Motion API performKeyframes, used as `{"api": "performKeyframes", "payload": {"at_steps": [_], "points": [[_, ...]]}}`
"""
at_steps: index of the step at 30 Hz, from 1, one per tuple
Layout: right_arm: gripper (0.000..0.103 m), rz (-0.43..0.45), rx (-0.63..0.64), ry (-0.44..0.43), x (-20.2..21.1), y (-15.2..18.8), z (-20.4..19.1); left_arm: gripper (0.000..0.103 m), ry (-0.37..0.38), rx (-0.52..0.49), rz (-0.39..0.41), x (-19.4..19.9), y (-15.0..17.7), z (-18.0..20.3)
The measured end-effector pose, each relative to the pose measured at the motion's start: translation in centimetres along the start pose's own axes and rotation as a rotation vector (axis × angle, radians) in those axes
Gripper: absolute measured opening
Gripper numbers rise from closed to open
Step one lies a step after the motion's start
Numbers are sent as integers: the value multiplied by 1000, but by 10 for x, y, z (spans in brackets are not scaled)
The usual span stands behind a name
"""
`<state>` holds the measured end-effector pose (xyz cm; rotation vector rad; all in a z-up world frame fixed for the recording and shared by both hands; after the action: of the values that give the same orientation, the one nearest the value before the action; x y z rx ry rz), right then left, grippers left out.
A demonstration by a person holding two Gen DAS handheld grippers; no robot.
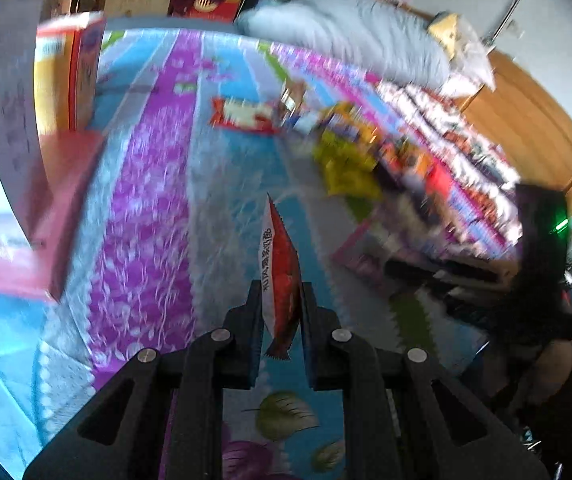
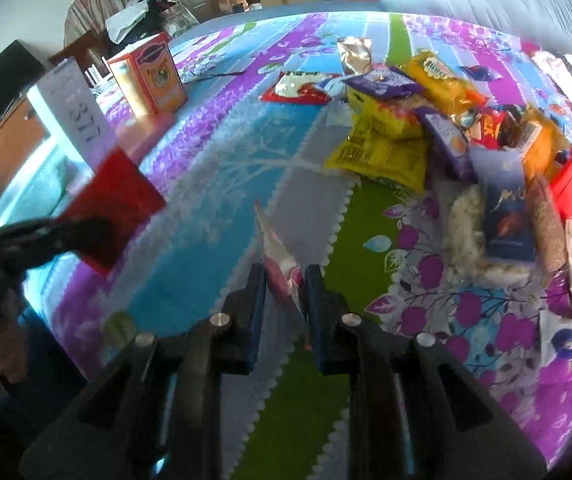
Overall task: Organize snacks
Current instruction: 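Carry the red bag and pink flamingo bag over the mesh basket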
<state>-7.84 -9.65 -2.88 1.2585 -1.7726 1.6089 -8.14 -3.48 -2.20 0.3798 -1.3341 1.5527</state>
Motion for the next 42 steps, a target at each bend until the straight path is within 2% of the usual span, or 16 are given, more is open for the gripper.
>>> {"api": "performKeyframes", "payload": {"at_steps": [3, 9, 13, 16, 20, 25, 31, 42], "points": [[21, -19, 12, 0, -9, 1, 1, 16, -4, 8, -22, -17, 11, -7], [21, -32, 11, -17, -16, 3, 0, 16, -3, 9, 22, -27, 2, -6], [20, 2, -10, -8, -10, -1, 1, 16, -31, -10, 35, -34, -8, -4], [18, 50, -30, -7, 4, -10, -1, 15, -33, -32, 76, -25, -19, 3], [18, 112, -21, -3, 30, -27, -10, 15, -26, -53, 142, 6, -39, 16], [18, 212, 33, -22, 72, -67, -44, 15, -114, -55, 205, 57, -65, 9], [18, 287, 115, -81, 101, -106, -102, 15, -250, -37, 293, 129, -84, -25], [18, 334, 272, -199, 116, -145, -227, 15, -386, 60, 423, 237, -89, -100]]}}
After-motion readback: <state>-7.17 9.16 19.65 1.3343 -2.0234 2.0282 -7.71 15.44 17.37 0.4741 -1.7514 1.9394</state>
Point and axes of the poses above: each gripper's, at about its wrist camera, not at the fingertips, and x roughly against the way its jaws point, z to its right, y to its underside, the point moved 10 cm from there along -x, roughly the way its jaws point, and after that the axes turned 1 degree about -x, right-handed, at the moved point
